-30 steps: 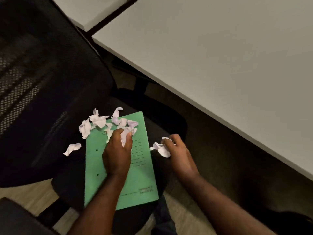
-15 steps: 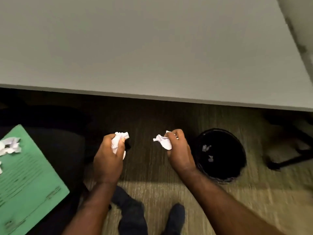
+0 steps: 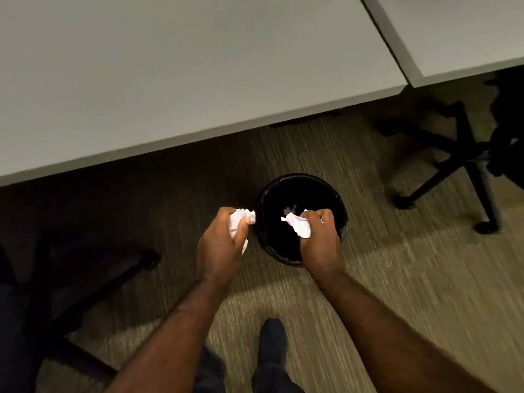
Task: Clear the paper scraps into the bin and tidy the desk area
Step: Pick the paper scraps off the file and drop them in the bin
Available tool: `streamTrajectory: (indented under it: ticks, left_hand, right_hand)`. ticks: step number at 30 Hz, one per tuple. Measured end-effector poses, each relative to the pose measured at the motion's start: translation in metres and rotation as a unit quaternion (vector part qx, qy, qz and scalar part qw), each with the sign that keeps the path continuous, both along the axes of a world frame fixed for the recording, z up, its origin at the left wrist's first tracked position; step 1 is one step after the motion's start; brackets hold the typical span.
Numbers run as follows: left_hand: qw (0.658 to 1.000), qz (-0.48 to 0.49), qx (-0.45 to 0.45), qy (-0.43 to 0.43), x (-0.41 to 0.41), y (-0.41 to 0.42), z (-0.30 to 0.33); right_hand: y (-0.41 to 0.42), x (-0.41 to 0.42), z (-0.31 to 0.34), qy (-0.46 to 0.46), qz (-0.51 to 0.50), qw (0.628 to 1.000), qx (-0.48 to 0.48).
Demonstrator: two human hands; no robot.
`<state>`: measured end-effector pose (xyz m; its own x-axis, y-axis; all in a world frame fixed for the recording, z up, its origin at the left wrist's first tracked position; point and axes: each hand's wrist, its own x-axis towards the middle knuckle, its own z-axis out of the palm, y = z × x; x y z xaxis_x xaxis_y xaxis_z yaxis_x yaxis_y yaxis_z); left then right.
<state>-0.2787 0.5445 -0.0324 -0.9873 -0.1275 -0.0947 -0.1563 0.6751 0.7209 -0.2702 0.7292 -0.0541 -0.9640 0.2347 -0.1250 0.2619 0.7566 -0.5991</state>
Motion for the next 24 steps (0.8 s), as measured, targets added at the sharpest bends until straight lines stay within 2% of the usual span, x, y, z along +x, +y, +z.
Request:
streamTrajectory:
  ticks: [4,9,12,15,20,24]
  left_hand:
    - [0.994,-0.028,0.046,-0.096,-0.02,0.051,-0.033]
    - [0.981,-0.034,0.102,-0.159,-0.044,0.107,-0.061]
    - [0.966,-0.06,0.152,-0.203,-0.058,0.122,-0.063]
    - [0.954,-0.077,0.156,-0.244,-0.066,0.117,-0.06]
    - [0.96,-0.07,0.131,-0.235,-0.059,0.083,-0.051]
    - [0.981,-0.06,0.103,-0.15,-0.042,0.039,-0.039]
  right_hand:
    - [0.038,-0.012,-0.02,-0.063,-0.007,0.998,-0.022]
    - [0.069,-0.03,-0.033,-0.095,0.027,0.992,-0.08]
    - [0.077,-0.035,-0.035,-0.126,0.064,0.985,-0.101]
    - [0.079,-0.03,-0.036,-0.13,0.063,0.986,-0.081]
    - [0.06,-0.022,-0.024,-0.092,0.036,0.993,-0.057]
    - [0.024,-0.022,-0.007,-0.04,0.062,0.997,-0.029]
